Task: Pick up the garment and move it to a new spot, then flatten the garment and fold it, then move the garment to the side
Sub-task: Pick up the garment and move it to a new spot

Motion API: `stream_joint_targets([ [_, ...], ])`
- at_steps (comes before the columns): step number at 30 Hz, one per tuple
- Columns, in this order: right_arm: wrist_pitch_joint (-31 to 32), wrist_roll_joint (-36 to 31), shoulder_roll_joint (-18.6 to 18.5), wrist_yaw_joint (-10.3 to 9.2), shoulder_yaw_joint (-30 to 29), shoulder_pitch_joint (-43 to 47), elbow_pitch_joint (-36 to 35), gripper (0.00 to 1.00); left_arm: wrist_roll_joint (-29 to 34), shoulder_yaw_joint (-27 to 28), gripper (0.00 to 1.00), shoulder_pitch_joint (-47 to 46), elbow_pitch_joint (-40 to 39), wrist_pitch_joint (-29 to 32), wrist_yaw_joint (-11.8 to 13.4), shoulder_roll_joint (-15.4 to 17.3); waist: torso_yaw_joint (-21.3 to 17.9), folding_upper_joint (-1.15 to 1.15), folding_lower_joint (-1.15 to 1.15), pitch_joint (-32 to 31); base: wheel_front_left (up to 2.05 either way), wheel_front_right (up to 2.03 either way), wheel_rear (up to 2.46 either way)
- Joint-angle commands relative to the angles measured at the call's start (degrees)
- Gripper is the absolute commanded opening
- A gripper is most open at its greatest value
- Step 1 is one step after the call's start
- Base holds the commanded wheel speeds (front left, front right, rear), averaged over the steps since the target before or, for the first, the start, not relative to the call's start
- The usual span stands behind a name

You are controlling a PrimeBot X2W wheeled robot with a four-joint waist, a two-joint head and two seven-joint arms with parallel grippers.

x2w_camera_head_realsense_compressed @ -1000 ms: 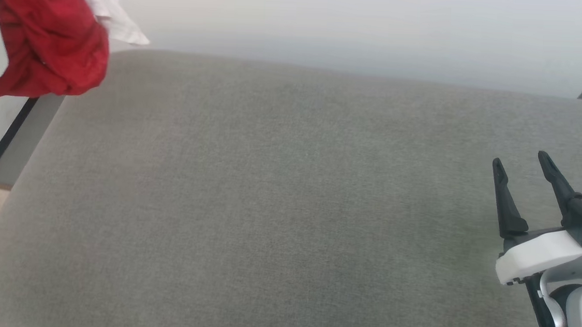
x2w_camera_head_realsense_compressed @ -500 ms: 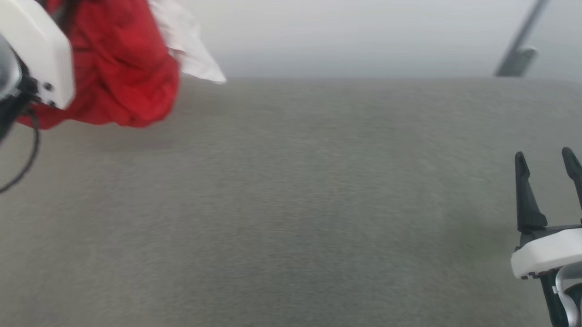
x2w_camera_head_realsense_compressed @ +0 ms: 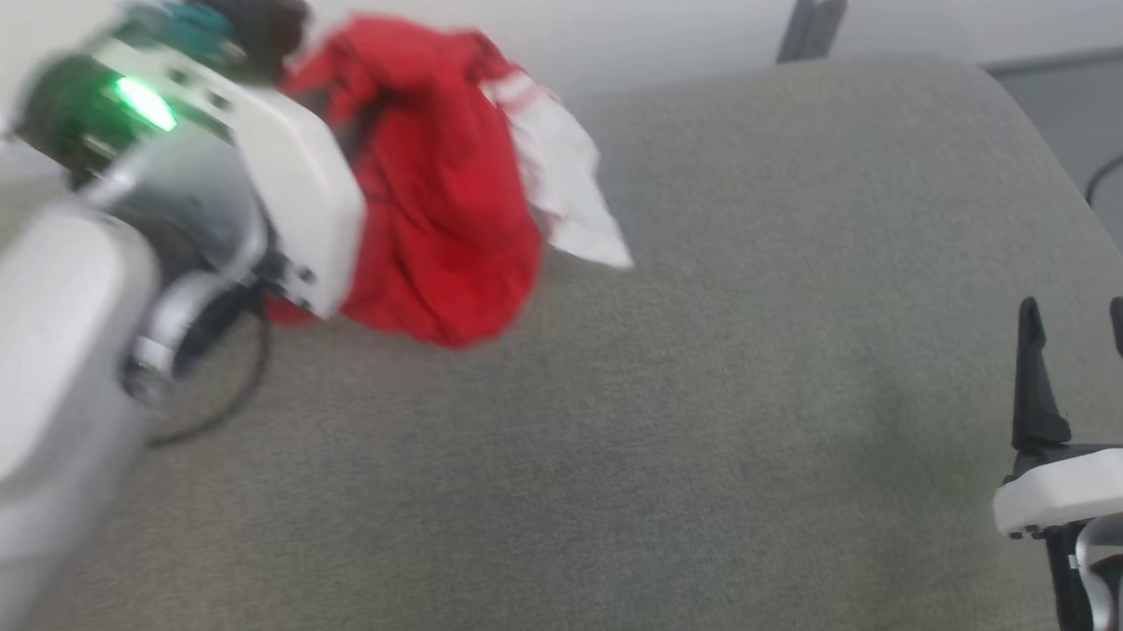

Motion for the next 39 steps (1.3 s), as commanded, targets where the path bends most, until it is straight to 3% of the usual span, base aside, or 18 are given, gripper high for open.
stream_joint_targets([
  [1,-0.57,-0.04,0.29,0.01,-0.03,-0.02,0.05,1.0,0.08,-0.22,0.0,1.13,0.24,0.02,0.15,0.07,-0.92,0.0,0.0,1.01,0.0,0.0,0.0],
  [8,-2.28,-0.09,2.0,0.01,1.7,-1.37,2.44,1.0,-0.35,-4.33,0.0,6.37,7.18,0.32,-0.09,-1.97,-2.2,0.0,0.0,3.36,0.0,0.0,0.0],
  [22,-3.99,-0.28,2.99,0.01,5.29,-3.83,6.24,1.0,0.75,-12.3,0.0,12.0,31.93,0.08,-4.39,-6.58,-3.24,0.0,0.0,5.28,0.0,0.0,0.0],
  [24,-4.06,-0.33,2.9,0.01,5.49,-3.83,6.67,1.0,0.35,-12.73,0.44,11.96,34.18,-0.63,-5.31,-7.79,-3.02,0.0,0.0,5.14,0.0,0.0,0.0],
  [25,-4.09,-0.36,2.75,0.01,5.52,-3.85,6.89,1.0,0.22,-12.87,0.82,11.62,35.14,-1.06,-5.71,-8.42,-2.8,0.0,0.0,4.96,0.0,0.0,0.0],
  [26,-4.12,-0.34,2.57,0.01,5.53,-3.81,7.03,1.0,-0.15,-12.68,1.0,11.31,35.81,-1.66,-6.14,-9.02,-2.52,0.0,0.0,4.69,0.0,0.0,0.0],
  [30,-3.74,-0.39,2.1,0.01,5.43,-2.97,7.2,1.0,-0.85,-11.65,1.0,9.73,36.67,-4.6,-7.2,-10.09,-1.11,0.0,0.0,3.02,0.0,0.0,0.0],
  [39,-2.3,-0.25,0.76,0.01,4.82,-0.5,6.29,1.0,-2.5,-8.08,1.0,9.31,32.73,-12.74,-8.29,-8.72,2.74,0.0,0.0,-1.67,0.0,0.0,0.0],
])
